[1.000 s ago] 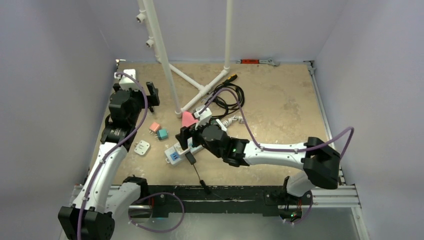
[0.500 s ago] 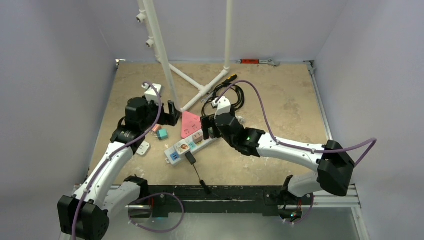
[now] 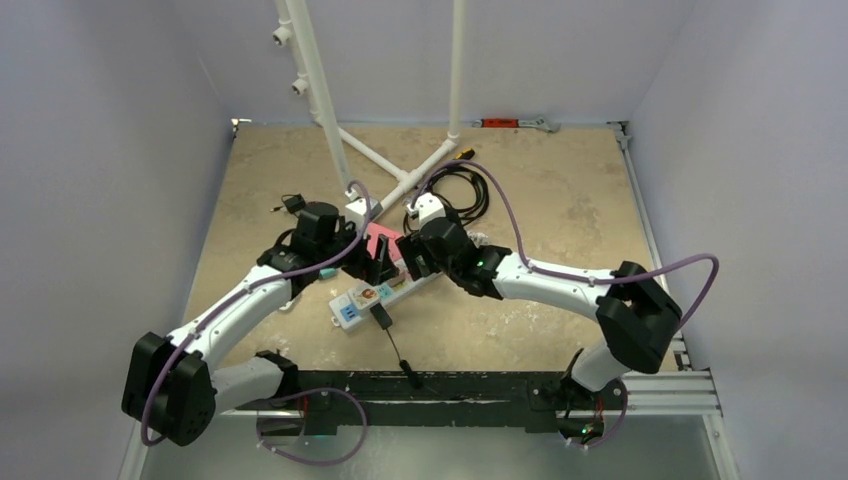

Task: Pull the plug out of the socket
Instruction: Place the plug at the center of the board.

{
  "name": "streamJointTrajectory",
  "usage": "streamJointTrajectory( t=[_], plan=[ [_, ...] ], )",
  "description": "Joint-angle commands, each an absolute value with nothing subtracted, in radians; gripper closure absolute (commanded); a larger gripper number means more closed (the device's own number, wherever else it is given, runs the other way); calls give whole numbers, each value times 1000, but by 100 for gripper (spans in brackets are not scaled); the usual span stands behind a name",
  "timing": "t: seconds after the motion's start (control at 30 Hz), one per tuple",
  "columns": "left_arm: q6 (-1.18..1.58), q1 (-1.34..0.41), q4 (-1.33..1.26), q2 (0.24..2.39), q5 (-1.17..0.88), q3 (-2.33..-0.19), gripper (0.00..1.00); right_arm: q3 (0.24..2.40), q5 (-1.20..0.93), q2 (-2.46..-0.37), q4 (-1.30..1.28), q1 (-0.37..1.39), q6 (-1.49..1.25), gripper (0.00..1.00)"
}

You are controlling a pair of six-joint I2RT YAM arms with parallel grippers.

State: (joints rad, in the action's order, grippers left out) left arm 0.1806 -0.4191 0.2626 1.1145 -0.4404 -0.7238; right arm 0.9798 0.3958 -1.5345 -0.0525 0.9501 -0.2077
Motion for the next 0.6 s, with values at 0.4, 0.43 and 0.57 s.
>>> streamJointTrajectory(
  t=[0.4, 0.43, 0.57],
  plan=[
    [130, -528, 276, 1278, -359, -796, 24, 1019, 291, -1628, 56, 893, -167, 4],
    [132, -529, 269, 1283, -362, -795, 24, 1019, 290, -1631, 55, 893, -170, 5],
    [137, -530, 239, 1292, -353, -794, 25, 1015, 285, -1638, 62, 891, -182, 7]
  ],
)
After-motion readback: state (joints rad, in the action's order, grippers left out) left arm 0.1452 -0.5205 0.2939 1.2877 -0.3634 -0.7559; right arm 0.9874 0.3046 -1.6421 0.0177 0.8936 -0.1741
